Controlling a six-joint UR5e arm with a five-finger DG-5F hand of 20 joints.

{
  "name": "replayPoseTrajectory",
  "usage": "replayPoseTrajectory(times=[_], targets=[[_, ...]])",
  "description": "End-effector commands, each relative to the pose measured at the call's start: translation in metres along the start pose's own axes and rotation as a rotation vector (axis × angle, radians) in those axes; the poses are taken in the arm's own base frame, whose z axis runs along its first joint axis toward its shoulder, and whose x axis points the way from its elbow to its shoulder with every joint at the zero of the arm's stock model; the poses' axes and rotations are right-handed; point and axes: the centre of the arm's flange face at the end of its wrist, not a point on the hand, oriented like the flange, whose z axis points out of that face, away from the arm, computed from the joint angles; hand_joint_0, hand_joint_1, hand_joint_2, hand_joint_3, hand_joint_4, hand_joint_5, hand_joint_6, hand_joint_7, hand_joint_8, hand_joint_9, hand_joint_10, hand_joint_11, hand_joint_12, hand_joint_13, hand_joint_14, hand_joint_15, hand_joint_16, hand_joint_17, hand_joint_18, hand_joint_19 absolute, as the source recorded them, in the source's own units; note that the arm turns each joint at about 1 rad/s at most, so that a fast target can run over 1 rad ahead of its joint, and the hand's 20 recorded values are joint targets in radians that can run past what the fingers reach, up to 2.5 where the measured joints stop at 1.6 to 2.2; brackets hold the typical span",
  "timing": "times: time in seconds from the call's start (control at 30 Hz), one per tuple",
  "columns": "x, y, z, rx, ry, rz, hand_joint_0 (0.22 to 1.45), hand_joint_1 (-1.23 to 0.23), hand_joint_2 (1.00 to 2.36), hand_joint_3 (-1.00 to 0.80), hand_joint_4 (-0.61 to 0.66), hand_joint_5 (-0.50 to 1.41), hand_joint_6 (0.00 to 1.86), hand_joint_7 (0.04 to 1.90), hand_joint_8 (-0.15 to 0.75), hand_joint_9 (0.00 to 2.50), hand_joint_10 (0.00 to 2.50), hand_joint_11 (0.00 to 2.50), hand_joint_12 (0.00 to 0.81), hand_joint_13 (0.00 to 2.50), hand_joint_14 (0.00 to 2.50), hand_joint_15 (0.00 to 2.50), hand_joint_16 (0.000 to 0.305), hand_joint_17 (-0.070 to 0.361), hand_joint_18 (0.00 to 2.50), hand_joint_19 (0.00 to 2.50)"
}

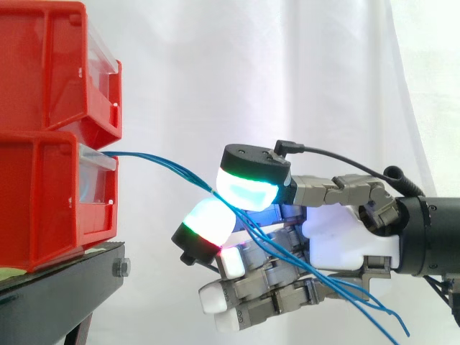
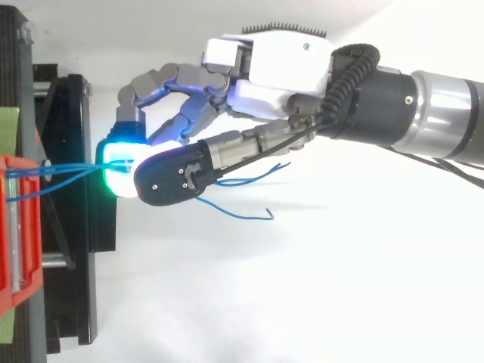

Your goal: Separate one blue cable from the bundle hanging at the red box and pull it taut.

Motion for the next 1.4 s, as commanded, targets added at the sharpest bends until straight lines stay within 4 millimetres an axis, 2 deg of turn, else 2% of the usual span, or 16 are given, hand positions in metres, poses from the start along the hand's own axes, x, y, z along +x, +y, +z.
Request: replayPoseTrajectory(times=[0.0,0.27,0.33,0.53,0.73,0.8,0.93,1.1,1.17,1.3,1.37], targets=[[-0.001,0.003,-0.004,0.028,0.002,-0.018,0.62,-0.75,1.02,-0.24,0.18,-0.20,0.84,1.07,0.303,0.89,0.02,0.56,0.328,0.88,0.01,0.26,0.031,0.069,0.65,0.29],[-0.001,0.008,-0.010,0.070,0.003,-0.024,0.63,-0.75,1.02,-0.28,0.15,-0.20,0.84,1.07,0.290,0.89,0.02,0.57,0.331,0.89,0.01,0.26,0.031,0.069,0.66,0.29],[0.001,0.008,-0.010,0.073,0.001,-0.021,0.64,-0.79,1.01,-0.35,0.15,-0.20,0.84,1.07,0.287,0.89,0.02,0.57,0.330,0.89,0.01,0.26,0.030,0.068,0.67,0.28],[0.003,0.008,-0.010,0.071,0.004,-0.018,0.65,-0.80,1.00,-0.45,0.18,-0.19,0.84,1.08,0.288,0.90,0.02,0.58,0.328,0.90,0.01,0.26,0.030,0.067,0.68,0.28],[0.004,0.009,-0.010,0.068,0.003,0.015,0.62,-0.64,1.00,-0.50,0.19,-0.17,0.82,1.15,0.301,0.98,0.02,0.58,0.322,0.92,0.01,0.27,0.030,0.067,0.69,0.31],[0.004,0.009,-0.009,0.064,0.002,0.040,0.62,-0.62,1.00,-0.44,0.16,-0.16,0.83,1.20,0.303,0.99,0.02,0.59,0.323,0.92,0.01,0.27,0.030,0.067,0.69,0.32],[0.004,0.009,-0.009,0.062,-0.001,0.048,0.61,-0.70,1.02,-0.23,0.07,-0.17,0.85,1.27,0.305,0.95,0.02,0.59,0.328,0.92,0.01,0.28,0.030,0.068,0.69,0.33],[0.002,0.010,-0.009,0.062,-0.004,0.051,0.63,-0.82,1.02,-0.17,0.01,-0.19,0.87,1.30,0.295,0.91,0.02,0.59,0.343,0.91,0.01,0.29,0.032,0.072,0.69,0.34],[0.000,0.009,-0.010,0.065,-0.006,0.052,0.65,-0.86,1.02,-0.22,0.05,-0.20,0.87,1.33,0.294,0.89,0.02,0.60,0.344,0.89,0.01,0.29,0.033,0.075,0.69,0.33],[0.000,0.016,-0.010,0.056,-0.004,0.051,0.75,-0.90,1.00,-0.49,0.15,-0.20,0.86,1.30,0.293,0.88,0.02,0.59,0.343,0.89,0.01,0.27,0.033,0.074,0.72,0.27],[-0.001,0.020,-0.010,0.052,-0.005,0.052,0.76,-0.90,1.00,-0.50,0.17,-0.19,0.86,1.29,0.295,0.89,0.02,0.59,0.340,0.90,0.01,0.27,0.032,0.073,0.74,0.26]])
